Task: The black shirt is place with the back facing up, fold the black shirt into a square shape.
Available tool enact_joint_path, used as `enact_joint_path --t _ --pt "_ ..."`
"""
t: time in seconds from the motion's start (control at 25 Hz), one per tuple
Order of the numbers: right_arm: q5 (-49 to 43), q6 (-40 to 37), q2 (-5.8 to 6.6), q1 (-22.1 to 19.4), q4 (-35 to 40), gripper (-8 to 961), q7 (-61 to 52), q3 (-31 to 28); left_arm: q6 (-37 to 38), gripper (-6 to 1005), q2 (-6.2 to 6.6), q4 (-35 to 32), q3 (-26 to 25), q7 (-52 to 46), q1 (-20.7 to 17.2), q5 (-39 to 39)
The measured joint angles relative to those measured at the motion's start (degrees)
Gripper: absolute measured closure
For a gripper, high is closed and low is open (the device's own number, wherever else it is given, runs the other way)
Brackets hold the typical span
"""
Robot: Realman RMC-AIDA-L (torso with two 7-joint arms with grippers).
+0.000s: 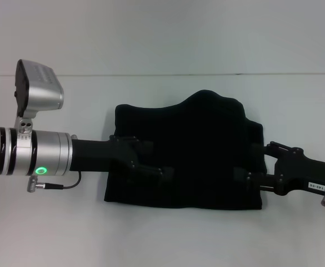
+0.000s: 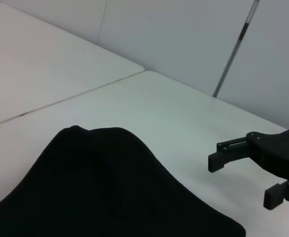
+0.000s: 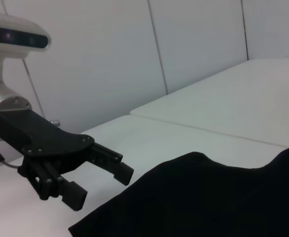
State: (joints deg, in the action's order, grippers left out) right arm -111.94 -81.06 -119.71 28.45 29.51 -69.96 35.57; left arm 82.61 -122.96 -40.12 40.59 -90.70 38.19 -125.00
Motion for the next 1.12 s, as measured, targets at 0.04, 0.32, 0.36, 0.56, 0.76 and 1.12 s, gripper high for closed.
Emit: enact_joint_path --t 0.04,0.32,0.36,0.56,0.76,1.12 --pt "0.05 0.05 0.01 -0.01 0.00 8 0.00 -0.07 -0.14 49 0.00 0.00 0.00 0.00 -0.13 0.02" --pt "0.11 0.39 0.01 0.16 0.00 8 0.04 0.07 -0.77 50 -0.03 -0.05 0.05 0.00 -0.49 0.08" --pt "0.12 0.39 0.01 0.17 0.01 8 0.04 0.17 -0.88 50 -0.03 -0.05 0.07 0.00 -0.50 0.08" --pt "0.15 0.39 0.01 0.20 0.02 8 0.06 0.29 -1.31 50 -0.10 -0.04 0.10 0.00 -0.50 0.08" --pt "0.15 0.45 0.01 0.20 0.01 8 0.08 0.37 -1.42 50 -0.09 -0.05 0.11 0.00 -0.48 0.09" --pt "0.06 1.18 0.01 0.20 -0.38 8 0.09 0.36 -1.41 50 -0.09 -0.05 0.11 -0.03 -0.53 0.12"
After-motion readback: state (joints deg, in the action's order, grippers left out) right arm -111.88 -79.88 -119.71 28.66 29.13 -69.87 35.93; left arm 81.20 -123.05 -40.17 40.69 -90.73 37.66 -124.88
